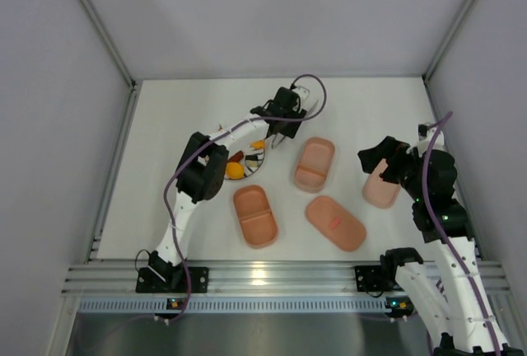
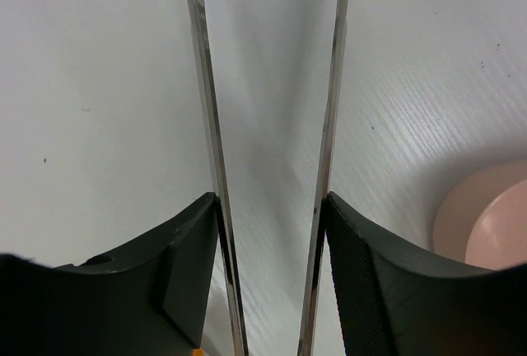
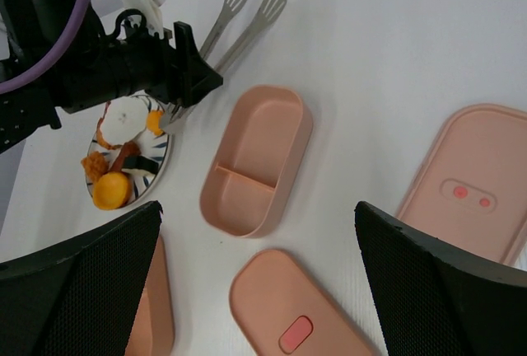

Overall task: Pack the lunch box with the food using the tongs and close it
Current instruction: Pick up the clamp at the center of the board, then pick up the fake food from the plate.

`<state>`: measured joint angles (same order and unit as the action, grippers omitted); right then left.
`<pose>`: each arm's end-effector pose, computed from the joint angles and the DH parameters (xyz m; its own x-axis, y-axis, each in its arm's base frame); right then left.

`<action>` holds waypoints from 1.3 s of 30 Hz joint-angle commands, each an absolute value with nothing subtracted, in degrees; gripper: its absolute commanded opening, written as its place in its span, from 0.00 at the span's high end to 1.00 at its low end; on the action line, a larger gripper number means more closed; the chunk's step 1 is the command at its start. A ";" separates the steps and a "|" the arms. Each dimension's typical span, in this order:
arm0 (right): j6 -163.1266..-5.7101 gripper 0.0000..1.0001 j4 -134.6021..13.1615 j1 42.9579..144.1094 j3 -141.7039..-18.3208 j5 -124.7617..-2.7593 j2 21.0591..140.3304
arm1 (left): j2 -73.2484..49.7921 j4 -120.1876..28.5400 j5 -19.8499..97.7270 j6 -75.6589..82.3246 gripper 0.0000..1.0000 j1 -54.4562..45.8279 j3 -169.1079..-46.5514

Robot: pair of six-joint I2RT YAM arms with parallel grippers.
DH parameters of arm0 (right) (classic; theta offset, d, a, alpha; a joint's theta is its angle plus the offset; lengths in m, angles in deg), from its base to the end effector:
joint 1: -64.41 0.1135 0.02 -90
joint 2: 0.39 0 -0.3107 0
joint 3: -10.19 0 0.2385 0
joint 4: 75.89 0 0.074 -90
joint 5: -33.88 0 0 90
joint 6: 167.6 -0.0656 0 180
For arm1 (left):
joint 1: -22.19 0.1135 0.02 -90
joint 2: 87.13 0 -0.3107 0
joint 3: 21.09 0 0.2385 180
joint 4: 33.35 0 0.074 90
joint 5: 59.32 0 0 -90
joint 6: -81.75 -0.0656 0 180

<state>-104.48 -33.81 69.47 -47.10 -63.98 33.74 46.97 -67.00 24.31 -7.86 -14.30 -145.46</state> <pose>0.1123 0.0190 0.3366 -0.3859 0.4155 -0.8237 -0.0468 0.8829 0.4672 0.4646 -0.3346 0.2007 -0.5558 0.4027 -0.7273 0.5224 0.8497 0.0713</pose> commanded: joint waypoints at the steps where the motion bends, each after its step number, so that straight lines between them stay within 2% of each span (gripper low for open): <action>1: -105.02 0.00 -34.42 68.54 -47.18 -64.82 32.93 | 39.70 -63.04 22.86 -6.40 0.42 -14.38 -145.00; 14: -105.90 0.00 -35.74 68.54 -45.95 -65.79 33.36 | 29.50 -63.57 19.69 -3.06 0.42 -14.38 -139.37; 24: -106.52 0.01 -38.20 68.54 -44.90 -67.19 34.94 | 20.98 -74.20 15.04 3.61 0.42 -14.47 -138.67; 39: -107.05 0.01 -41.01 68.54 -43.14 -68.78 37.58 | -4.86 -87.21 13.45 10.12 0.39 -16.31 -117.94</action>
